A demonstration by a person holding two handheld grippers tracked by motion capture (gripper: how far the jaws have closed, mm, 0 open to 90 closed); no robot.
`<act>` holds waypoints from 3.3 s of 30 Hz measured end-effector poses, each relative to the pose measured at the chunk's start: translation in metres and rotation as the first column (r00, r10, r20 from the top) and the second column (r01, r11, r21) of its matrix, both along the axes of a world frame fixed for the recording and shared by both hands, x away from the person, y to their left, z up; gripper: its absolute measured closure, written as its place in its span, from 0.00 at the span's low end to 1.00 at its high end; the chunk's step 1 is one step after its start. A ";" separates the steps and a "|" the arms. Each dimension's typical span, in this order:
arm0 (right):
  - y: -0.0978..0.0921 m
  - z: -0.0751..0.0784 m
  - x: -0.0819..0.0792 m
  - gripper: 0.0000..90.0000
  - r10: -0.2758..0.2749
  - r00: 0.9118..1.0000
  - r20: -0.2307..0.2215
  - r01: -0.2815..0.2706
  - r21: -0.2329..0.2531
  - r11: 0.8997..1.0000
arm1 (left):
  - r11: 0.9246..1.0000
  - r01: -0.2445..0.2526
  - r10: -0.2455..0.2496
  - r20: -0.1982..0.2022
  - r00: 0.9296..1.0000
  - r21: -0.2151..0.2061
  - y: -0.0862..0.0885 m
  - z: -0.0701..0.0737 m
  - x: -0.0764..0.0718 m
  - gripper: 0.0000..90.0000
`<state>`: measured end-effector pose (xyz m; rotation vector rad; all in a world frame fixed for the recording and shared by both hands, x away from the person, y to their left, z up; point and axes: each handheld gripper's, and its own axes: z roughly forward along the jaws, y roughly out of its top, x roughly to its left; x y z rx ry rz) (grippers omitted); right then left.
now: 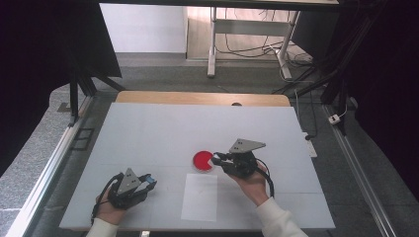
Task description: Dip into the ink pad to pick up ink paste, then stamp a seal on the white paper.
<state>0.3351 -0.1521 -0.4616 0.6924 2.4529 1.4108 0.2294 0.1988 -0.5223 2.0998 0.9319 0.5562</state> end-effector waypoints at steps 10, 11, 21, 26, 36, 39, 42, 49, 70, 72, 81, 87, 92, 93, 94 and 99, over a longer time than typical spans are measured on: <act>-0.002 0.006 -0.015 0.84 0.041 0.999 -0.014 -0.040 0.025 0.999 | 1.000 0.000 0.000 0.003 1.000 0.002 0.000 0.000 0.000 0.72; -0.001 0.007 -0.018 0.84 0.044 0.999 -0.015 -0.044 0.038 0.998 | 1.000 0.001 -0.001 0.002 1.000 0.001 0.000 0.000 0.001 0.72; 0.005 0.007 -0.027 0.83 0.080 0.997 -0.004 -0.080 0.019 0.997 | 1.000 0.004 -0.004 0.004 1.000 0.003 -0.001 0.000 0.000 0.72; 0.009 0.006 -0.032 0.83 0.102 0.995 -0.006 -0.102 0.006 0.995 | 1.000 0.005 -0.005 0.001 1.000 0.003 -0.001 0.000 0.001 0.72; 0.019 -0.002 -0.047 0.83 0.138 0.990 -0.023 -0.139 -0.025 0.990 | 1.000 0.010 -0.010 0.004 1.000 -0.002 -0.003 0.000 0.000 0.72; 0.021 -0.006 -0.049 0.83 0.144 0.989 -0.026 -0.145 -0.037 0.989 | 1.000 0.009 -0.009 0.004 1.000 -0.003 -0.002 0.000 0.000 0.72; 0.024 -0.008 -0.050 0.83 0.150 0.988 -0.027 -0.151 -0.051 0.987 | 1.000 0.008 -0.008 0.003 1.000 -0.004 -0.002 0.000 0.000 0.72; 0.025 -0.011 -0.050 0.83 0.156 0.987 -0.032 -0.158 -0.064 0.985 | 1.000 0.007 -0.007 0.004 1.000 -0.002 -0.002 0.000 0.001 0.72; 0.036 -0.023 -0.050 0.83 0.199 0.979 -0.039 -0.202 -0.200 0.959 | 1.000 0.010 -0.010 0.001 1.000 0.004 -0.003 0.000 0.000 0.71; 0.037 -0.025 -0.050 0.83 0.198 0.979 -0.041 -0.203 -0.199 0.959 | 1.000 0.012 -0.012 0.000 1.000 0.006 -0.003 -0.001 0.001 0.71; 0.039 -0.029 -0.048 0.83 0.195 0.980 -0.043 -0.200 -0.235 0.951 | 1.000 0.014 -0.014 -0.001 1.000 0.010 -0.003 -0.001 0.001 0.71; 0.042 -0.032 -0.047 0.83 0.203 0.979 -0.034 -0.205 -0.264 0.943 | 1.000 0.013 -0.013 -0.001 1.000 0.009 -0.003 -0.001 0.001 0.71; 0.042 -0.033 -0.046 0.83 0.205 0.978 -0.032 -0.206 -0.264 0.942 | 1.000 0.015 -0.015 -0.001 1.000 0.009 -0.003 -0.001 0.001 0.71; 0.042 -0.033 -0.046 0.83 0.206 0.978 -0.033 -0.207 -0.267 0.941 | 1.000 0.015 -0.015 -0.001 1.000 0.009 -0.003 -0.001 0.001 0.71; 0.043 -0.033 -0.046 0.83 0.206 0.978 -0.034 -0.207 -0.268 0.941 | 1.000 0.016 -0.016 -0.001 1.000 0.009 -0.003 -0.001 0.001 0.71; 0.044 -0.035 -0.046 0.83 0.211 0.977 -0.036 -0.213 -0.272 0.938 | 1.000 0.016 -0.016 -0.002 1.000 0.010 -0.003 -0.001 0.001 0.71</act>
